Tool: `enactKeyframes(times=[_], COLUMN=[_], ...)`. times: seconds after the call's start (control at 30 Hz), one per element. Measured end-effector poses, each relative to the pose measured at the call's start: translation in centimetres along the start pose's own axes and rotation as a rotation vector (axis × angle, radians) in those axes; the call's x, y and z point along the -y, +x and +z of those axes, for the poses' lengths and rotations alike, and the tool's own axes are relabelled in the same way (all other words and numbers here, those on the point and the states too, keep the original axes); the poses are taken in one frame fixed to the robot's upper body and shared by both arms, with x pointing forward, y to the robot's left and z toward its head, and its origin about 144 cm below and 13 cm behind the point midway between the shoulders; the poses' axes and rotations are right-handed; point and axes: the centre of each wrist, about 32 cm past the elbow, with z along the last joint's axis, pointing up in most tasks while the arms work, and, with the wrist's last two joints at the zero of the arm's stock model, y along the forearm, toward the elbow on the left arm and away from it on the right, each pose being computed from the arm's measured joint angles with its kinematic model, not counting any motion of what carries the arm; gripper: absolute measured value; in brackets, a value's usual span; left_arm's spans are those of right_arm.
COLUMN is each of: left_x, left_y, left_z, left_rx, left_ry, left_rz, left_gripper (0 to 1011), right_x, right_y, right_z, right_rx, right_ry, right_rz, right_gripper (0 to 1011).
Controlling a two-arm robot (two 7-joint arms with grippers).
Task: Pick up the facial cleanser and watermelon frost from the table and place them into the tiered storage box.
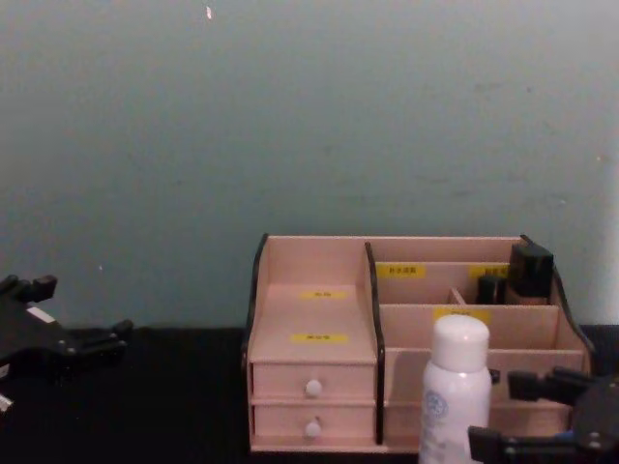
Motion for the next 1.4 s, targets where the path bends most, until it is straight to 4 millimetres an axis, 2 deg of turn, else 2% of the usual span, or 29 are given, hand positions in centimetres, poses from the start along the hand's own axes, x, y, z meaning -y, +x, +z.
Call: enactKeyframes(times=[0.7, 1.4], left_x=[0.0, 0.0], left_y=[0.0, 0.0], left_z=[0.0, 0.0], left_rx=[0.000, 0.000], left_ry=[0.000, 0.000], left_rz=[0.000, 0.000], left_gripper=[1001, 1001], right_x=[-3.0, -3.9], right_y=[1.4, 1.9], right_z=[-0.9, -1.1], right_rx=[-0.033, -0.041], right_ry=[0.005, 0.003], right_rz=[0.024, 0.043], right_gripper=[1002, 1002])
